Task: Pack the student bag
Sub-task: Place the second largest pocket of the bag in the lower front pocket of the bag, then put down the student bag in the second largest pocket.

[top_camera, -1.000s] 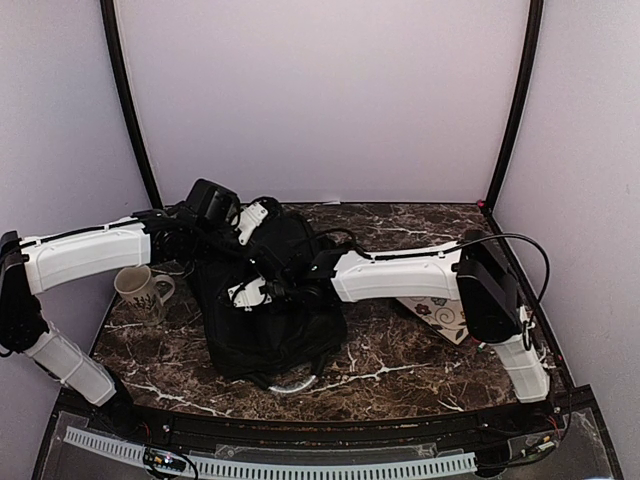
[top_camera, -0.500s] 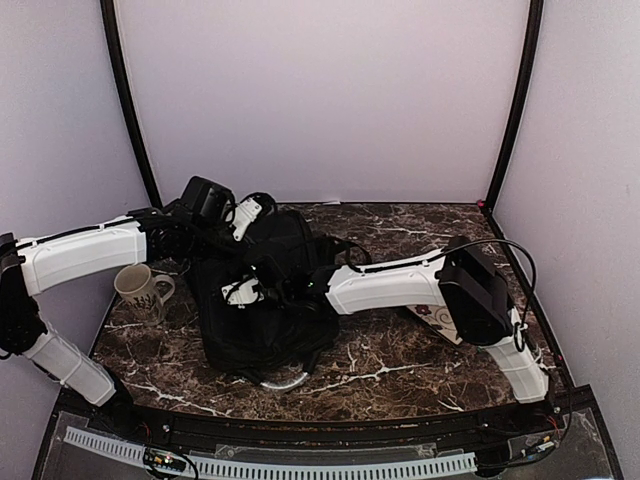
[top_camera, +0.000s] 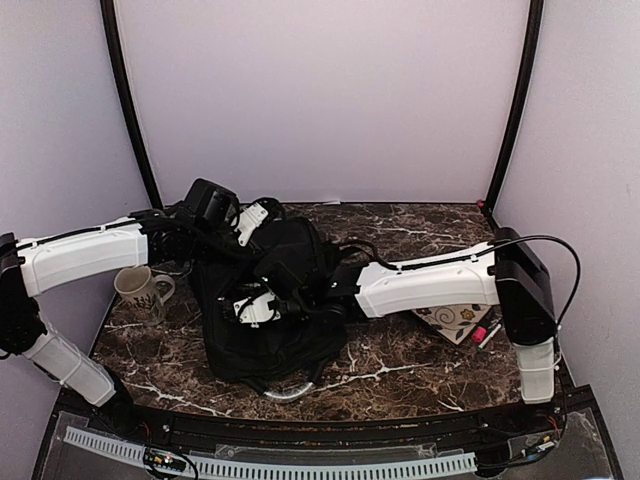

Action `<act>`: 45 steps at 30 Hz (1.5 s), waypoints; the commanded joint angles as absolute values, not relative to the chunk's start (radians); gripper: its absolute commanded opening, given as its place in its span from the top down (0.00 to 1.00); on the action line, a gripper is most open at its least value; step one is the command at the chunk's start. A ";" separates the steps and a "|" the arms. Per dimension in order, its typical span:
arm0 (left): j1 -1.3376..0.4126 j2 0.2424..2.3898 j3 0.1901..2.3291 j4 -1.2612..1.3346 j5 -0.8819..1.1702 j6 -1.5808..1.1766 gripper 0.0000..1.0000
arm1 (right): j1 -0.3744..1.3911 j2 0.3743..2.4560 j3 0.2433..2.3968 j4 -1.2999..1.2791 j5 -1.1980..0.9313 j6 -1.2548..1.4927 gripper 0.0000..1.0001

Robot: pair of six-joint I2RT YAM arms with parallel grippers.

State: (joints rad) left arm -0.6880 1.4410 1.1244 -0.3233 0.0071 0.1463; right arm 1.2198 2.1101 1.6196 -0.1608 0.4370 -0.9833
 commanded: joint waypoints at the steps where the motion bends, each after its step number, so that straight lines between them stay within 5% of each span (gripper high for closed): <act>1: -0.663 1.436 1.182 -0.229 0.033 0.106 1.00 | 1.245 1.990 1.523 -0.269 0.301 -0.846 0.47; 11: -0.662 1.486 1.185 -0.237 0.064 0.093 1.00 | 1.252 1.961 1.461 -0.261 0.344 -0.765 0.51; 24: -0.669 1.662 1.279 -0.356 0.170 0.084 0.97 | 1.233 1.569 1.315 -0.670 -0.265 -0.676 0.49; 32: -0.747 1.639 1.227 -0.405 0.073 0.154 0.53 | 0.976 1.360 1.263 -0.788 -0.415 -0.651 0.45; 45: -0.907 1.593 1.161 -0.395 -0.208 0.296 0.25 | 0.853 1.547 1.089 -0.580 -0.437 -0.506 0.47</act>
State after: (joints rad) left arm -0.9024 1.6608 1.2068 -0.3920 -0.1421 0.2462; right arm 0.8574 1.4742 1.1305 -0.6968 -0.4507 -0.5922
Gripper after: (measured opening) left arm 0.727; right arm 0.535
